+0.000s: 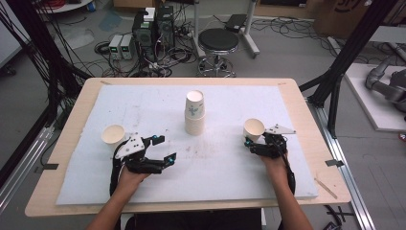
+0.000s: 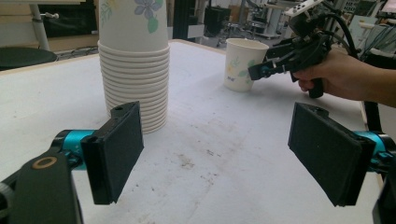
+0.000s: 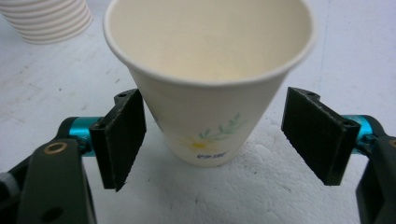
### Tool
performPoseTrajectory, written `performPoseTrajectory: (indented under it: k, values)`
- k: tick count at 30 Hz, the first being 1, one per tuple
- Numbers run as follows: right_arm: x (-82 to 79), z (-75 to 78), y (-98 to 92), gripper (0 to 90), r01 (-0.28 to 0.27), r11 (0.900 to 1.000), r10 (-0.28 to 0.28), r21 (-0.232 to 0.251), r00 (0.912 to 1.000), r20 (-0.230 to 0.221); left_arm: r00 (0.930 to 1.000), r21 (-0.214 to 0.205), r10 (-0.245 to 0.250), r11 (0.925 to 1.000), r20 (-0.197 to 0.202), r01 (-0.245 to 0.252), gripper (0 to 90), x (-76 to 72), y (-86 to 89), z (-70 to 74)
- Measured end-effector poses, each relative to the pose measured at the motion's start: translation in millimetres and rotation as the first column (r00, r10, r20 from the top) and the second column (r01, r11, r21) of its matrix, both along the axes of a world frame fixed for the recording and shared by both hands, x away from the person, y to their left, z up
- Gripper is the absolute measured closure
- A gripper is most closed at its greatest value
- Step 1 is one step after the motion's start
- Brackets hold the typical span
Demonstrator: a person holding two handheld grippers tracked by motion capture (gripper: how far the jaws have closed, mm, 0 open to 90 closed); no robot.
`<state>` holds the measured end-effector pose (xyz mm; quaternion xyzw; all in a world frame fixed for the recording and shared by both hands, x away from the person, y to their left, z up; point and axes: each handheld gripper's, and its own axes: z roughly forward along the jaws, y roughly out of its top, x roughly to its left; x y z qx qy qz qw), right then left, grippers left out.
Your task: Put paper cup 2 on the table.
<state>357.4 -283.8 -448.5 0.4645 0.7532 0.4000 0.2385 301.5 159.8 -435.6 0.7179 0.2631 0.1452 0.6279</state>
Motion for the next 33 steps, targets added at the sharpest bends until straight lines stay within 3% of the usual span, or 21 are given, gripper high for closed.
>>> performPoseTrajectory:
  k: [9,12,16,22,28,33]
  values:
    - [-22.9,8.4,-14.8,21.5,-0.018,0.9992,0.017,0.036,0.9995,0.027,1.0000,-0.005,0.003,1.0000,0.002,-0.003,18.0,0.4,-0.1,0.4]
    - [-32.8,11.3,-20.9,21.4,-0.026,0.9993,0.025,0.026,0.9985,0.048,0.9999,-0.016,0.015,0.9998,0.001,-0.015,17.9,0.7,0.1,0.8]
    - [-45.7,16.2,-29.6,21.5,-0.063,0.9969,0.059,0.047,0.9941,0.091,0.9991,-0.021,0.038,0.9991,0.016,-0.038,16.7,0.7,0.6,2.9]
    - [-62.9,21.7,-38.5,21.4,-0.165,0.9817,0.147,0.095,0.9746,0.169,0.9989,-0.025,0.044,0.9988,0.019,-0.043,15.0,-1.5,2.3,4.8]
    - [-72.2,24.1,-41.0,21.5,-0.259,0.9601,0.235,0.106,0.9520,0.196,0.9987,-0.033,0.041,0.9987,0.029,-0.040,15.1,-3.1,6.9,6.8]
    - [-76.6,28.9,-38.3,21.4,-0.300,0.9457,0.271,0.126,0.9404,0.206,0.9991,-0.045,0.030,0.9986,0.031,-0.029,15.1,-6.5,10.2,7.5]
